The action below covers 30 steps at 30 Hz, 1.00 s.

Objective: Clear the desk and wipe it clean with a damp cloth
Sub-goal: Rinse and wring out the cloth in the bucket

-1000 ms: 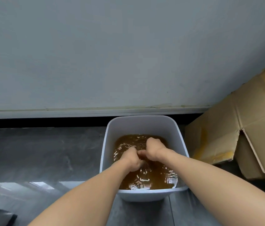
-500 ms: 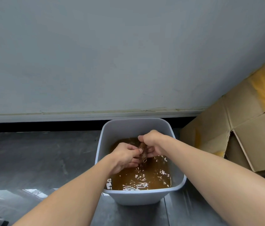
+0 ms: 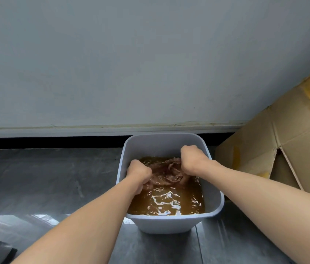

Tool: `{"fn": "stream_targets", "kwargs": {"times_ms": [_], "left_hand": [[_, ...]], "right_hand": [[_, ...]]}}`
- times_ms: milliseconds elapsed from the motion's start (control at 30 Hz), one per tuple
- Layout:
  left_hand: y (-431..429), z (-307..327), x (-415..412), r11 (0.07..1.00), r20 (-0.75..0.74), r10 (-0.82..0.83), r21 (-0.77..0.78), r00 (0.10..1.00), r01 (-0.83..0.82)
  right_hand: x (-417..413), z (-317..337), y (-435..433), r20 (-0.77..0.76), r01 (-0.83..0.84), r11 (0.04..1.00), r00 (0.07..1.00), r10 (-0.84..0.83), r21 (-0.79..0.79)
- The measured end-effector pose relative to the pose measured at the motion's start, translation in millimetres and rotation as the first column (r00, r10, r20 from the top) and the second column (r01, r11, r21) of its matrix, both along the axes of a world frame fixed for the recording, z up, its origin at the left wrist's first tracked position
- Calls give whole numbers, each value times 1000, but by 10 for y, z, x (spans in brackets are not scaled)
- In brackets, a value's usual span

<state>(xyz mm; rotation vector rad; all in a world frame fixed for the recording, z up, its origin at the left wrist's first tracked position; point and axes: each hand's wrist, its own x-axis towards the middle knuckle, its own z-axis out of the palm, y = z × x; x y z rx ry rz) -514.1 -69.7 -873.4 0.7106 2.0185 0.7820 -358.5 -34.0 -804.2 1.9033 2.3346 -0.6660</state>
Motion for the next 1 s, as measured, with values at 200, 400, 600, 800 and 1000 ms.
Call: {"fn": "stream_targets", "kwargs": {"times_ms": [200,400,600,800,1000], "left_hand": [[-48,118,124,997,174,-65,-31,983,71],[39,-64,65,998,-7,10,64,1000,-10],[60,-65,74,997,-78,71,10,994,-70],[54,-95,70,997,-136,-76,-28,988,72],[60,-107,80,978,-132,-200,34,971,206]], "right_hand": [[9,14,-9,70,-128,992,989,127,14],[-1,122,-47,248,-374,926,903,351,51],[62,48,-102,574,-618,783,619,537,-66],[105,-152,-142,528,-552,813,642,556,-184],[-79,-396,-175,178,-317,895,906,384,-314]]}}
